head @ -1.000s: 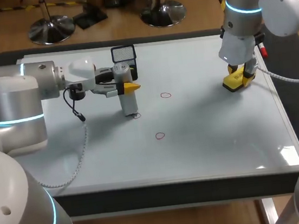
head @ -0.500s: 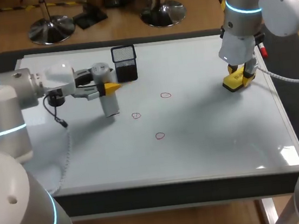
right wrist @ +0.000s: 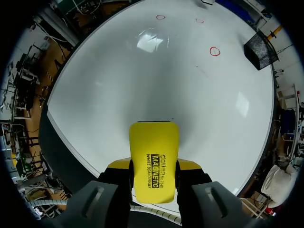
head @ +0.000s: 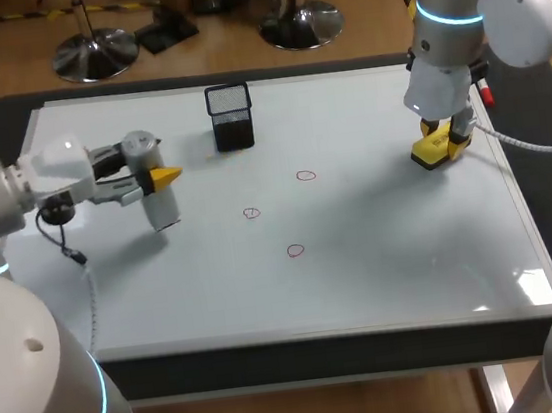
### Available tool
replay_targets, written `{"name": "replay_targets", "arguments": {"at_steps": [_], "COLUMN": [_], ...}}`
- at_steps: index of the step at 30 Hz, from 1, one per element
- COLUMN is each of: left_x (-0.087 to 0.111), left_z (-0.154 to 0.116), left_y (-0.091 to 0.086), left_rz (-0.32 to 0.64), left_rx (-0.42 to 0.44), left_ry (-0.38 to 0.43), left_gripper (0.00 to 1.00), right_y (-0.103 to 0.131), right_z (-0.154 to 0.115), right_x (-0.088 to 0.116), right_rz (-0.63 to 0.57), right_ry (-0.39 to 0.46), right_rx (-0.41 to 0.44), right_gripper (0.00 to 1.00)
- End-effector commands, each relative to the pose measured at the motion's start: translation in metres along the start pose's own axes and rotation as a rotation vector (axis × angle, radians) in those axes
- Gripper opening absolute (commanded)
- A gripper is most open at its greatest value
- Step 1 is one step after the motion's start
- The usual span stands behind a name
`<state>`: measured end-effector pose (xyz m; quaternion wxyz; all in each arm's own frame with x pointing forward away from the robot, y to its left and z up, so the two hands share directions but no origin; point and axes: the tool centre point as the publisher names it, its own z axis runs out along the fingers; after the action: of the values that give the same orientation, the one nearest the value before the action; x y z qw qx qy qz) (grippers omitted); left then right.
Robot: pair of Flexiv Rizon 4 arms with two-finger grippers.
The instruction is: Pick up the inspection probe, press it on each red-marked spot on the whiteboard one by one, put down the probe, pick up the eraser, and wipe off all the red marks.
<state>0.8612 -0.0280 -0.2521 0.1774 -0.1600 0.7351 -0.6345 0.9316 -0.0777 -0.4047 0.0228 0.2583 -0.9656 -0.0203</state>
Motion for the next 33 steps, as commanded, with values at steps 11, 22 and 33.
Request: {"name": "replay_targets", "arguments": {"at_steps": [11, 22, 33], "left_x": [0.004, -0.002, -0.004], "left_z": [-0.068, -0.088, -0.092], "left_y": [-0.002, 0.002, 0.004], "left_rz": [0.007, -0.005, -0.004], "left_rx": [0.009, 0.007, 0.006], "left_ry": [-0.166, -0.235, -0.249], "left_gripper": [0.0, 0.0, 0.0], "right_y": [-0.001, -0.001, -0.001], "right_z": [-0.001, -0.001, -0.001], "right_x": [0.0, 0.0, 0.0], "right_rz": [-0.001, -0.001, -0.001], "right_ry": [0.002, 0.002, 0.002], "right_rx": [0.002, 0.002, 0.002], "right_gripper": [0.0, 0.0, 0.0]}}
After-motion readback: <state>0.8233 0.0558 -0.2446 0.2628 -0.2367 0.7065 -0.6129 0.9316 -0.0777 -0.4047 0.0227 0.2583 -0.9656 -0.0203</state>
